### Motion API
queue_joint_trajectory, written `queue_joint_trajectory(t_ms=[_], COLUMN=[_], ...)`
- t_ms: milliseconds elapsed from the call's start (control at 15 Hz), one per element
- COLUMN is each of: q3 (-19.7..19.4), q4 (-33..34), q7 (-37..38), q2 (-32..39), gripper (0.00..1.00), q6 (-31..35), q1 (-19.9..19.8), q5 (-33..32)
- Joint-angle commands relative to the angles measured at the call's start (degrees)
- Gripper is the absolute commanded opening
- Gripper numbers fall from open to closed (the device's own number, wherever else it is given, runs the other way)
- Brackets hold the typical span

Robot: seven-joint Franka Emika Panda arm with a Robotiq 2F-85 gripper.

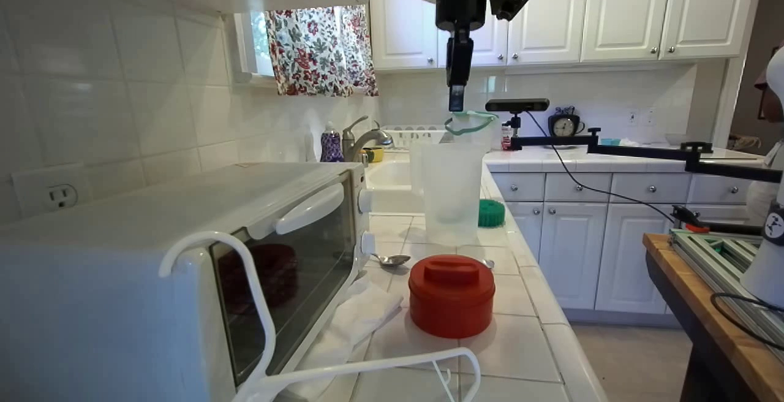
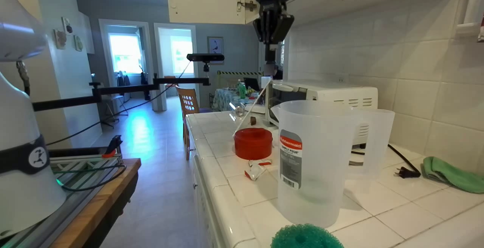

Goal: Open the jug, move it to the right and then put some of its contents onto the counter

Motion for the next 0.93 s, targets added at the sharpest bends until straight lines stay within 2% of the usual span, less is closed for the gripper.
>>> queue_joint_trajectory(t_ms=[0,67,133,200,733,867], q3=[0.7,0.8,0.8,0.8,0.5,0.5], q4=[0.0,-0.3,-0.3,-0.3,0.6,1.1], q7=[-1.5,-1.1,-1.1,-0.9,-0.5,-0.1], q2=[3.8,5.6,6.8,7.8,10.2,10.3], gripper=[0.0,0.26,0.28,0.34,0.93,1.0], q6=[1.7,3.2,3.5,3.8,3.3,1.8], q1=[1.1,1.1,1.0,0.8,-0.2,-0.2], q5=[-0.5,-0.9,-1.2,-1.4,-1.1,-0.9])
